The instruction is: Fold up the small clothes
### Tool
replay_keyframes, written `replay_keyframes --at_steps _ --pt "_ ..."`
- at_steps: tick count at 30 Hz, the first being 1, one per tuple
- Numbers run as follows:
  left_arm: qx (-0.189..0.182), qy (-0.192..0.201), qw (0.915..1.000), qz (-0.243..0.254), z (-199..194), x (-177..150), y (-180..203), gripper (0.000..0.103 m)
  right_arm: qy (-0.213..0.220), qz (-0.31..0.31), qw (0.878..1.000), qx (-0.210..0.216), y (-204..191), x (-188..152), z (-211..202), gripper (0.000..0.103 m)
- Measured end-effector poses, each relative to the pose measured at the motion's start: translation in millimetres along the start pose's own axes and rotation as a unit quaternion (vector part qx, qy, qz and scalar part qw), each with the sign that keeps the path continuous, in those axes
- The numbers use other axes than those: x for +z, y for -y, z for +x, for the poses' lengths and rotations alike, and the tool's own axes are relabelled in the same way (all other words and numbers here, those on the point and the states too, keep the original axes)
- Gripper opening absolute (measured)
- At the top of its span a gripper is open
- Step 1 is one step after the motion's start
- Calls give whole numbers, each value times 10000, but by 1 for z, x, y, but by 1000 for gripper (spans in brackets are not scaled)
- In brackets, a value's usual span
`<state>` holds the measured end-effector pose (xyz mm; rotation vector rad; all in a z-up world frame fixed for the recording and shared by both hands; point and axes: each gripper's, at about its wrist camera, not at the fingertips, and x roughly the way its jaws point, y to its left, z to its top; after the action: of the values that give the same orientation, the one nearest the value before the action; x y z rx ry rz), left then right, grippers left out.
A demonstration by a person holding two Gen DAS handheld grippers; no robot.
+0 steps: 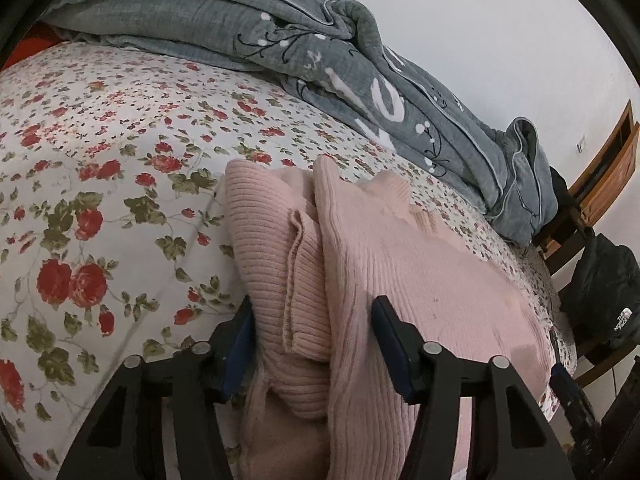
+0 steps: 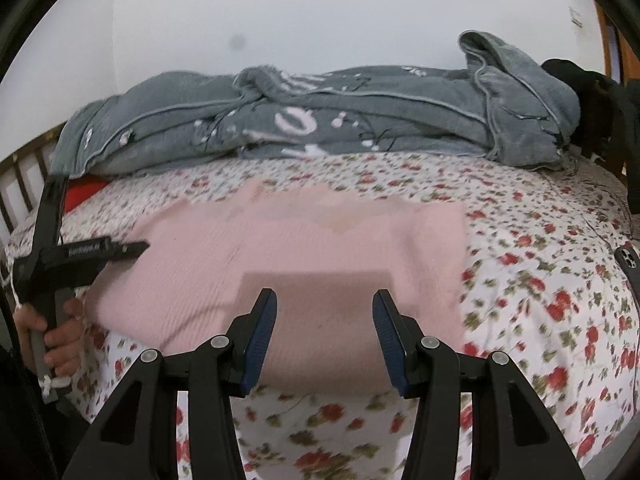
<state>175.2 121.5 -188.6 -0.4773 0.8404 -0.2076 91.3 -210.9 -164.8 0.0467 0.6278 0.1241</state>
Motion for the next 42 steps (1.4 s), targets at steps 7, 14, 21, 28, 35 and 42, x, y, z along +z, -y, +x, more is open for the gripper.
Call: replay_keyframes --at_steps 7,14,21,28,35,42 --pt "-46 120 9999 -80 -4 1 -1 25 352 92 9993 29 27 28 6 50" --pt "190 66 9997 -125 -22 14 24 22 740 213 9970 -22 64 43 12 51" --pt "53 38 9996 276 -48 44 119 22 500 843 9952 63 127 22 19 51" --pt "-164 -113 9971 728 -27 35 230 22 257 1143 9918 501 162 14 18 53" --pt "58 -825 9876 1332 56 -20 304 23 503 710 9962 71 168 2 -3 53" --pt "-618 -1325 9785 1455 62 -36 308 48 467 1067 9926 331 189 -8 -14 53"
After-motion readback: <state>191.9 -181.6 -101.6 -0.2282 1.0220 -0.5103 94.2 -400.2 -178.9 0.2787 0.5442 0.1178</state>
